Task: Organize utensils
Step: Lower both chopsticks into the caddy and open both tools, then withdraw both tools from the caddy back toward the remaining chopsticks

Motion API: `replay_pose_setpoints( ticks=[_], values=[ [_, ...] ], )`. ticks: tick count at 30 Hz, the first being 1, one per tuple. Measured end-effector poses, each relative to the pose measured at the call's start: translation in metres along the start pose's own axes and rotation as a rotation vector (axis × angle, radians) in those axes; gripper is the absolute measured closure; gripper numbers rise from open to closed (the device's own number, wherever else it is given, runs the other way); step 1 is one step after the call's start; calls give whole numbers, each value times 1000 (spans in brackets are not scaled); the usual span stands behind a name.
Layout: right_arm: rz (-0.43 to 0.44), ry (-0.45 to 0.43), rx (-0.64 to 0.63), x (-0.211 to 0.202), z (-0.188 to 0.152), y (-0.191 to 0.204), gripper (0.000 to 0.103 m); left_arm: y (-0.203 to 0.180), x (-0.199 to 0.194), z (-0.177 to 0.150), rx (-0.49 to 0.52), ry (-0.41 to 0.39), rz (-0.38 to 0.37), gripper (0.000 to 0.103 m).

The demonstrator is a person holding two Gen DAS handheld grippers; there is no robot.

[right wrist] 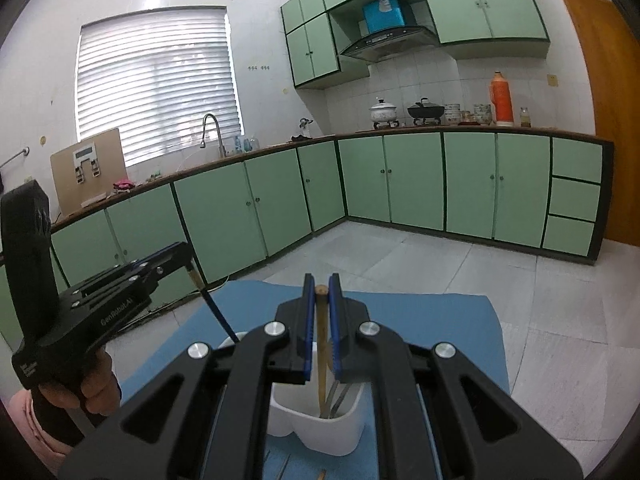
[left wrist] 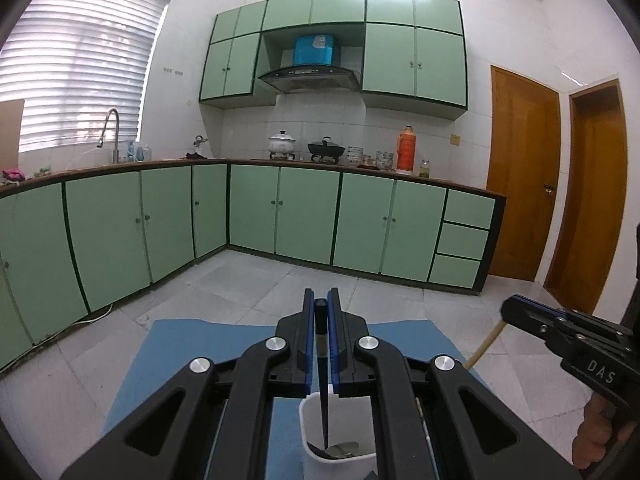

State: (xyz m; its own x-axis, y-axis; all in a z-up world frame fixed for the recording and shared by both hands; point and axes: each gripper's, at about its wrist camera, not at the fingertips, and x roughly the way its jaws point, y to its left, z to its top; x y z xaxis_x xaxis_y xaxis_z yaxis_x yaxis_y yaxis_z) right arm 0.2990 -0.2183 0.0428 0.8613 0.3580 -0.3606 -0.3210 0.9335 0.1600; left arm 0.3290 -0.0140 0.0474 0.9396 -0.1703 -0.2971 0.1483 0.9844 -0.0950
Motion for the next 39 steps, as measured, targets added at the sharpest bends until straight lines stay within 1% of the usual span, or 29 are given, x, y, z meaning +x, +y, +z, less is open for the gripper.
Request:
replay_pose_setpoints(
  ticks=[2, 6, 11, 12, 16, 18, 22, 23, 25, 26, 27, 28, 30, 31, 33, 36, 39],
  values=[
    [-5, 1, 12, -2, -2, -4, 96, 2, -1, 0, -10, -1, 2, 96],
    [-27, 3, 29, -6, -6, -11, 94, 7, -2, -2, -25, 4, 10, 87],
    [-46, 5, 53, -11, -13, -19, 92, 15, -5, -5, -49, 9, 10, 66],
    [-48, 3, 57, -12, -14, -20, 88, 16, -7, -6, -53, 9, 9, 61],
    [-66, -12, 57, -17, -17, -22, 72, 18, -10, -7, -55, 7, 12, 51],
    [-73, -19, 62, -19, -18, -23, 69, 19, -12, -6, -57, 5, 14, 43],
    [-97, -46, 73, -28, -18, -26, 52, 22, -18, -4, -61, -12, 18, 34],
    [-104, -54, 76, -31, -18, -27, 50, 23, -20, -3, -65, -16, 18, 32],
    [-117, -71, 89, -38, -19, -30, 39, 24, -25, -2, -68, -22, 18, 28],
    [-123, -81, 94, -41, -18, -32, 37, 24, -28, -1, -69, -28, 19, 24],
    [-130, -91, 98, -45, -18, -32, 32, 24, -30, 0, -69, -33, 19, 22],
    [-134, -99, 101, -49, -18, -34, 29, 25, -35, 0, -70, -42, 16, 20],
    [-141, -114, 106, -59, -21, -34, 23, 26, -47, -2, -70, -56, 15, 14],
    [-145, -119, 108, -63, -22, -35, 19, 26, -52, -2, -69, -59, 16, 13],
    [-152, -131, 109, -76, -29, -34, 16, 26, -62, -4, -65, -63, 19, 9],
    [-165, -137, 95, -93, -43, -30, 12, 27, -83, -16, -54, -59, 16, 6],
    [-181, -131, 83, -105, -60, -26, 8, 24, -103, -35, -33, -41, 23, 6]
  ],
)
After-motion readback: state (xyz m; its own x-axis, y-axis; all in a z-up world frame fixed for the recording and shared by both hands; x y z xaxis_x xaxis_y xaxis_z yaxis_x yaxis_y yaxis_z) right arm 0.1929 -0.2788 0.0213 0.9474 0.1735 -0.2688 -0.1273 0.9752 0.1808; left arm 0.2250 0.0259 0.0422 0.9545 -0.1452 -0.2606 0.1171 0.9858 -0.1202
